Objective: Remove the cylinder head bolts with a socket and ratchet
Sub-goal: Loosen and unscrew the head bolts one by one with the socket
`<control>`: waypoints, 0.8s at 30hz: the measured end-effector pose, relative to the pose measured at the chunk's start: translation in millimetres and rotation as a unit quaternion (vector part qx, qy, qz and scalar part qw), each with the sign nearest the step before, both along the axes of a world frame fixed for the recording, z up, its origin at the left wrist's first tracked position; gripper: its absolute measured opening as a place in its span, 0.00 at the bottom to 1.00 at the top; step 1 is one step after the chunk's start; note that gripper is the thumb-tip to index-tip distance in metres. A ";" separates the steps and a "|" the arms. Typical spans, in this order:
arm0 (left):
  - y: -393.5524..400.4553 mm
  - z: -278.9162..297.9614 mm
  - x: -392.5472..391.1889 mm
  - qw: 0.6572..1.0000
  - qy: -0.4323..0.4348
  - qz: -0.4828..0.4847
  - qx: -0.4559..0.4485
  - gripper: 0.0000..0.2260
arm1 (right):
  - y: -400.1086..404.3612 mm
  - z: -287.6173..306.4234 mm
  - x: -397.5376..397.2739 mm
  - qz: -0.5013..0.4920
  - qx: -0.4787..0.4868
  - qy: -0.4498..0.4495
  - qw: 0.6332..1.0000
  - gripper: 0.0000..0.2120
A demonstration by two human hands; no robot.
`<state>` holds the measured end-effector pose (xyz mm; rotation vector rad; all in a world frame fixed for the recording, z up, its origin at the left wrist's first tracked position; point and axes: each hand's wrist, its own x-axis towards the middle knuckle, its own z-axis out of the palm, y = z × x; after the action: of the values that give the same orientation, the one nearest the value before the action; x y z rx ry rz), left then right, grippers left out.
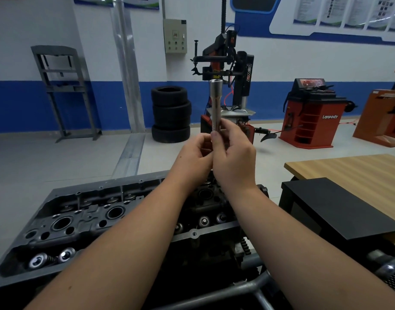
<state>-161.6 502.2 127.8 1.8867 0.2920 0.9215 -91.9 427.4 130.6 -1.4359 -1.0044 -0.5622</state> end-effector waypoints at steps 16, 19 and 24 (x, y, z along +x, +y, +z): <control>-6.9 1.4 -1.8 0.999 -0.004 -0.052 0.000 0.08 | -1.4 -0.5 2.8 0.029 0.005 0.071 0.997 0.16; -3.9 1.7 -1.6 1.000 -0.006 -0.005 0.018 0.04 | -0.8 -0.2 4.3 0.035 -0.014 0.069 0.997 0.16; 2.7 -0.5 0.9 0.999 -0.014 0.035 0.011 0.04 | 0.3 -1.5 7.3 0.015 0.003 0.023 1.000 0.13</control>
<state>-160.7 504.9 127.3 1.8924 0.3346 1.0021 -84.6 427.7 129.1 -1.4204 -0.9854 -0.5079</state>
